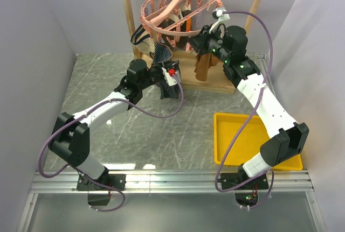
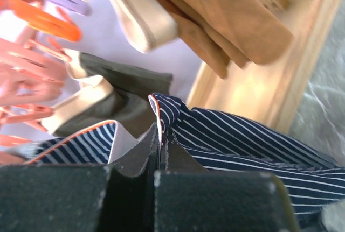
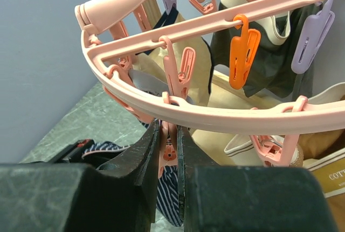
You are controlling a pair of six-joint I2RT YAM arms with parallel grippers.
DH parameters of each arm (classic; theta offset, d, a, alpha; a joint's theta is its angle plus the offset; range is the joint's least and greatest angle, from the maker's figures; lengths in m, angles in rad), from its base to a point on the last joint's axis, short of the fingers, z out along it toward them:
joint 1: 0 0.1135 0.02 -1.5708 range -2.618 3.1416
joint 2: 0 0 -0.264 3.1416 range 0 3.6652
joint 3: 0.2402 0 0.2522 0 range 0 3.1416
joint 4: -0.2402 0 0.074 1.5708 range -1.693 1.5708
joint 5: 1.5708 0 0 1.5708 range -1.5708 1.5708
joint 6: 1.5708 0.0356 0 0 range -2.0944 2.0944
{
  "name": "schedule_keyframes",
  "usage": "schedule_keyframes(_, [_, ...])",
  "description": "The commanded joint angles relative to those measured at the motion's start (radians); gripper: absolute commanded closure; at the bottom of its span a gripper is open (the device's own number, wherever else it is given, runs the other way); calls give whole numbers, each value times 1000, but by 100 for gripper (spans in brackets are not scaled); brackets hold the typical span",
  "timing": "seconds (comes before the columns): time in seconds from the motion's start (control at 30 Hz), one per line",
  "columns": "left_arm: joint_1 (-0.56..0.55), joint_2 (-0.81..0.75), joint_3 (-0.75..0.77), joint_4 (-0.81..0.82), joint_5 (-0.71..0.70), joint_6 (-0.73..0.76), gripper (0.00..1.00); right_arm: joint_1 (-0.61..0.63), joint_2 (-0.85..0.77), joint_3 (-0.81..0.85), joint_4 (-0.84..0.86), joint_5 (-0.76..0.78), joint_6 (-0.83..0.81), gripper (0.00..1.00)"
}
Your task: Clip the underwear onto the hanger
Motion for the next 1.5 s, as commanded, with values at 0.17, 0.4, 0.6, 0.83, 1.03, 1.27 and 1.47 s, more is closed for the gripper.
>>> schedule_keyframes(0.17, [-12,-27,2,255,-1,-60,100,4,-7,28,-17,-12,47,100])
schedule_keyframes(0.4, [-38,2,10,306,-4,-29,100,10,-4,28,-10,2,75,100])
schedule_keyframes(0.6, [-55,11,16,298,-6,0,100,16,-1,34,-16,17,83,100])
schedule_keyframes(0.83, [-73,21,25,303,-7,9,100,32,0,32,-19,23,83,100])
schedule_keyframes(1.03, [-81,27,40,312,-15,3,100,41,-6,17,-16,35,77,100])
schedule_keyframes(1.27, [-81,27,45,323,-13,2,99,59,-7,3,-25,77,24,100])
schedule_keyframes(1.47, [-82,25,47,332,-22,5,100,76,-9,-18,-33,111,-20,100])
